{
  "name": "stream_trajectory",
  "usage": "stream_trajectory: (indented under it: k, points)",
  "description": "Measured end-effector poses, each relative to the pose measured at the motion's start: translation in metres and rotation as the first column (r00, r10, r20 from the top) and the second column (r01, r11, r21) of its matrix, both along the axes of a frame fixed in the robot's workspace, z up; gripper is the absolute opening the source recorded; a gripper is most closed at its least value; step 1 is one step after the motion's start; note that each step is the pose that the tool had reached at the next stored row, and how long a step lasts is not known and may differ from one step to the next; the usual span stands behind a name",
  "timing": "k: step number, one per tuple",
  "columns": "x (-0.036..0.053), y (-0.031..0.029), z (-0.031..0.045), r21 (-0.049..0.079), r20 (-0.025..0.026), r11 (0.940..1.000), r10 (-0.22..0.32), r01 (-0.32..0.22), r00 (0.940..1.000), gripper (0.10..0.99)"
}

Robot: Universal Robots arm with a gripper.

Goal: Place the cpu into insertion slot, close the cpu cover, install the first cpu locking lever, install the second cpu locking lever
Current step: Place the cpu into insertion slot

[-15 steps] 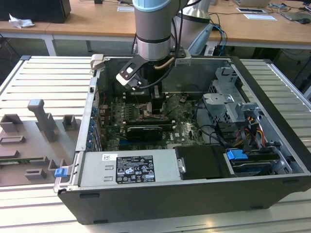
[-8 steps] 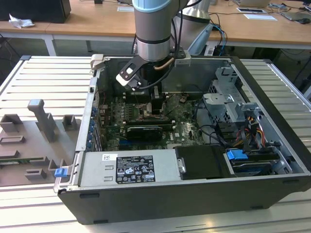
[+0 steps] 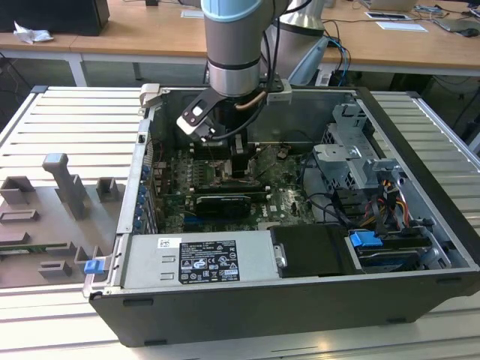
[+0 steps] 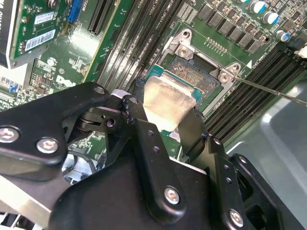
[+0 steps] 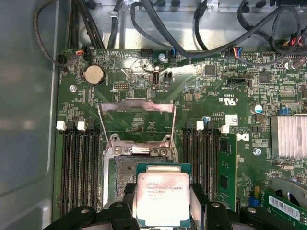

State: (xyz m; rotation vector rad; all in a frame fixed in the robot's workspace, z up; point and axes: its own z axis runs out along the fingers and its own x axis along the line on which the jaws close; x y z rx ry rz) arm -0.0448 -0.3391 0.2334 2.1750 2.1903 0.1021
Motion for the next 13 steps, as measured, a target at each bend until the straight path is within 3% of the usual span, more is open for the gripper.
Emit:
stream_trajectory:
  k: [6,13]
  points:
    - [-0.0019,0.0016,-0.0036,0.000,-0.0001,1.0000,0.000,0.000,1.0000,0.529]
    - [-0.0020,0.0149,-0.0148,0.000,-0.0012,1.0000,0.000,0.000,1.0000,0.529]
